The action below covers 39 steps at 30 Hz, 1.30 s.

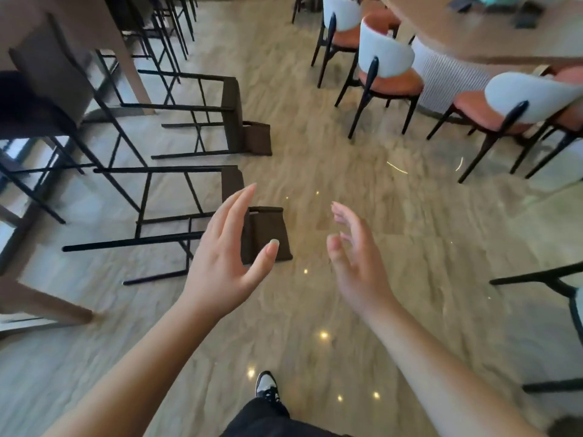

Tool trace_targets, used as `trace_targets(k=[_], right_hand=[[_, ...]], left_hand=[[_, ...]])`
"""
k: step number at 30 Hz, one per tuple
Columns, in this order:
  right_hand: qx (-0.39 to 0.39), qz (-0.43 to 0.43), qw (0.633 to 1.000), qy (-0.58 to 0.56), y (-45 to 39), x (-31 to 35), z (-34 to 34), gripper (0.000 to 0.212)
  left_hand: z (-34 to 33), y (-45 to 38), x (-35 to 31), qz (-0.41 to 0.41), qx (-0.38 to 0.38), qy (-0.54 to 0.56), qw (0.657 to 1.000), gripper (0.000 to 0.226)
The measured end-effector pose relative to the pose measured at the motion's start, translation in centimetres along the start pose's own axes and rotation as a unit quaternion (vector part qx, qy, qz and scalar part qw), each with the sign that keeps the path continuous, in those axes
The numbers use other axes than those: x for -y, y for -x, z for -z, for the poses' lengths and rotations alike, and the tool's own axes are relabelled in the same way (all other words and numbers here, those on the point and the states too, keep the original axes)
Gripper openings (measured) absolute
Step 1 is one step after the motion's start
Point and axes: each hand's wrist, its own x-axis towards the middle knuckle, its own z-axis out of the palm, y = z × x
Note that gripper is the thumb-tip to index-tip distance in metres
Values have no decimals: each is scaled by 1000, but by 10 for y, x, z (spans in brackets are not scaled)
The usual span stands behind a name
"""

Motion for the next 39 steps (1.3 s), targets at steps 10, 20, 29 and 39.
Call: trace_targets(k=[10,20,29,39], right_hand=[[-11,-11,1000,-4,-134,-73,45,68],[68,-13,997,-31,-299,-196,133,71],[186,16,981,-47,-428,-250,164,68],[334,86,937,-51,-577,-288,65,72]], left_hand=[[-77,-155,5,-19,23,6,1000,76],[-217,-304,1,92,-29,-33,995,77],[-275,-392,7,168,-85,-78,979,78],[-273,-454,114,283,-193,-142,929,79]])
